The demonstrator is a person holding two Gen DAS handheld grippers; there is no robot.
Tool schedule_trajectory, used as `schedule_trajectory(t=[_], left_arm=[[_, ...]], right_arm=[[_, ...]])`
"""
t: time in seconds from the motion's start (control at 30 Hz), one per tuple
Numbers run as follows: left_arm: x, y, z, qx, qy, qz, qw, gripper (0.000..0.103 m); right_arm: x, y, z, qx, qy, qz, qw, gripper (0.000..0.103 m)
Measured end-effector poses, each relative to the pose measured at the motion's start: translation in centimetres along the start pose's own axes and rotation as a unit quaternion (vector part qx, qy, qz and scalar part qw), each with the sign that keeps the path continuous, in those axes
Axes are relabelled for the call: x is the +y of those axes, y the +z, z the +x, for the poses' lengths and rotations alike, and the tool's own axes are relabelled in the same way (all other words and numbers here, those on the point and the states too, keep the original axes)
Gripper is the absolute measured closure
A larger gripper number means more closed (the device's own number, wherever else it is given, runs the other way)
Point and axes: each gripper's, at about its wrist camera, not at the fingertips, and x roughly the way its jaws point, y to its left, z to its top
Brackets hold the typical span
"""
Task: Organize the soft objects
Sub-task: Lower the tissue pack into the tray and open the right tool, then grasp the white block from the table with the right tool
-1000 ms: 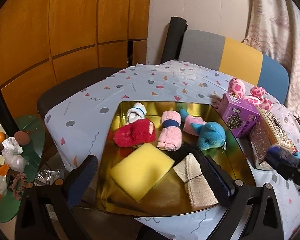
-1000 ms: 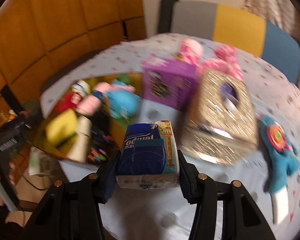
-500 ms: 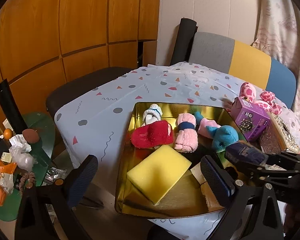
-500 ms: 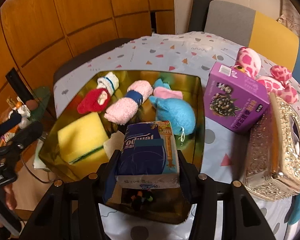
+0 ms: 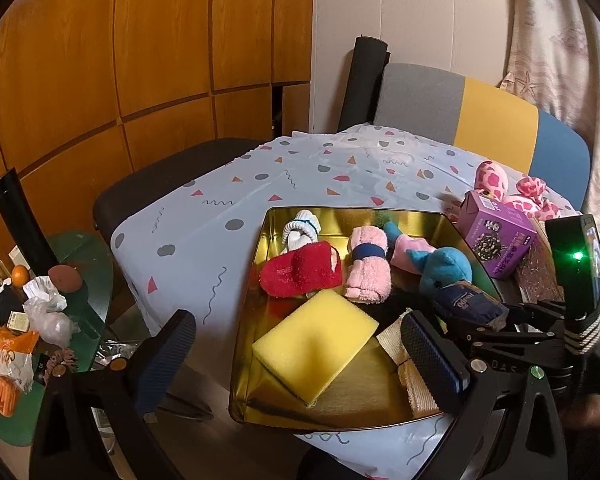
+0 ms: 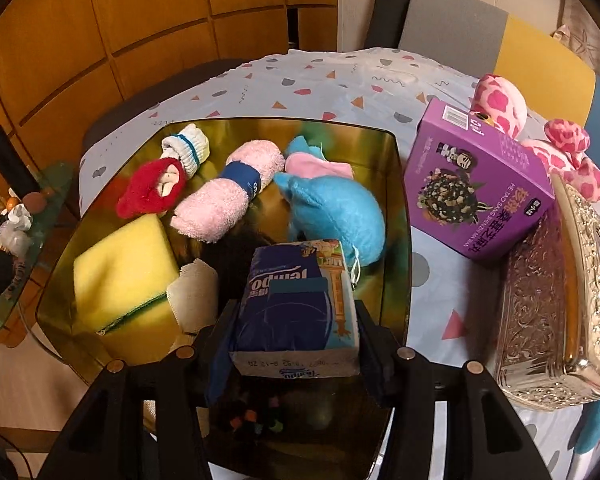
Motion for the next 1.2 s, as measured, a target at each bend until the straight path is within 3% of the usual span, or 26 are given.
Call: schedule_trajectory(t=[0.3, 0.5, 0.7, 1.03, 1.2], left_arm=[[-0.1, -0.2, 0.1, 0.008, 0.001, 0.001, 1.0000, 0.000], [-0.2, -0.3, -0.2, 0.008, -0.002, 0.002, 1.0000, 0.000], [-0.4, -0.3, -0.5, 0.007, -0.012, 0.004, 0.9999, 0.000], [-2.4, -0.1, -1.0, 0.005, -0.049, 0.027, 0.9984, 0.000], [-4.7, 0.2, -1.3, 0.017, -0.104, 0.047, 0.9933, 0.000]], right_arm=[[0.1, -0.2, 0.5, 0.013, -0.014, -0.002, 1.000, 0.048], [0.1, -0.5, -0.8, -0.002, -0.004, 0.010, 1.000, 0.029], [-1.0, -0.7, -2.7, -0.026, 0.000, 0.029, 0.999, 0.028], [-7.1, -3.8, -8.3, -0.058, -0.020, 0.071, 0.996, 0.028], [-12.5, -6.9, -11.3, -0.062, -0.052, 0.111, 0.991, 0.028]])
